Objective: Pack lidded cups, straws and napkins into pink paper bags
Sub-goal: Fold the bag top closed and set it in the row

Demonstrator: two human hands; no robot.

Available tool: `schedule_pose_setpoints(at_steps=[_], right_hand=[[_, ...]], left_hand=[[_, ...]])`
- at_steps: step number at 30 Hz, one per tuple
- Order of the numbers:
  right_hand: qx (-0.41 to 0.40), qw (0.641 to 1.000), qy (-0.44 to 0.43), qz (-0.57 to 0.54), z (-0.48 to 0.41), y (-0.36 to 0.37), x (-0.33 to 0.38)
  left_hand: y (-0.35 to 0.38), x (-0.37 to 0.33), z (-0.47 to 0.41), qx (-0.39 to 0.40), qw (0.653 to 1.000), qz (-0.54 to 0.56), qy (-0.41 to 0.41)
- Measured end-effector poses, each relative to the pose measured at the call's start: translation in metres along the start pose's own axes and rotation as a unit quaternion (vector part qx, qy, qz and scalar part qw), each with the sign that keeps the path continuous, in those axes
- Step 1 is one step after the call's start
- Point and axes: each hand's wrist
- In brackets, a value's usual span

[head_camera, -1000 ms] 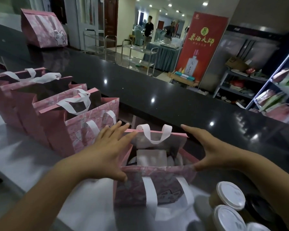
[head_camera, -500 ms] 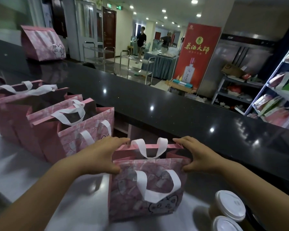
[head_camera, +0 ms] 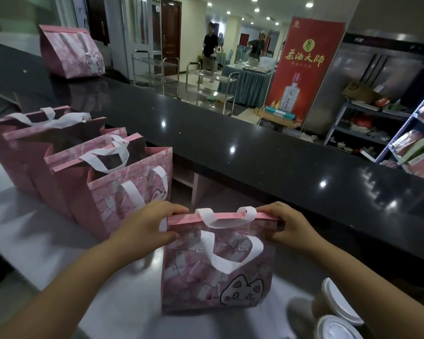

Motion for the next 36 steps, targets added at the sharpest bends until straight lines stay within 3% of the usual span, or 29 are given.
schedule_pose_setpoints(at_steps=[8,11,15,24,27,30,33,36], right_hand=[[-0.050,0.998,-0.029,-0.031,0.005,0.011,-0.008],[-0.079,0.991,-0.093,0.055,0.010,0.014,-0.010],[-0.132,0.948,-0.198,0.212,0.019,0.014,-0.012],[-0.155,0.877,-0.269,0.366,0.025,0.007,-0.014],[-0.207,0.866,-0.248,0.381,0.024,0.013,-0.003],[-0.186,0.919,-0.189,0.293,0.023,0.030,0.020],[-0.157,0.981,-0.039,0.110,0.020,0.047,0.043],[-0.132,0.989,0.061,0.012,0.017,0.051,0.054]], left_hand=[[0.000,-0.004,0.000,-0.026,0.988,-0.105,0.106],[0.001,-0.004,-0.001,-0.021,0.972,-0.166,0.167],[0.003,-0.001,-0.001,-0.027,0.952,-0.213,0.219],[0.003,0.001,-0.002,-0.008,0.944,-0.230,0.237],[0.002,0.001,-0.002,-0.011,0.945,-0.224,0.237],[0.004,0.001,0.000,-0.009,0.951,-0.200,0.236],[0.004,0.001,0.001,-0.010,0.956,-0.187,0.228],[0.004,0.000,0.002,-0.008,0.956,-0.187,0.228]])
Point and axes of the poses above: each hand's wrist, its own z-axis away from the middle knuckle, its own y-axis out of the palm, x = y × z, and after that the axes turned 4 degrees about y, right-handed
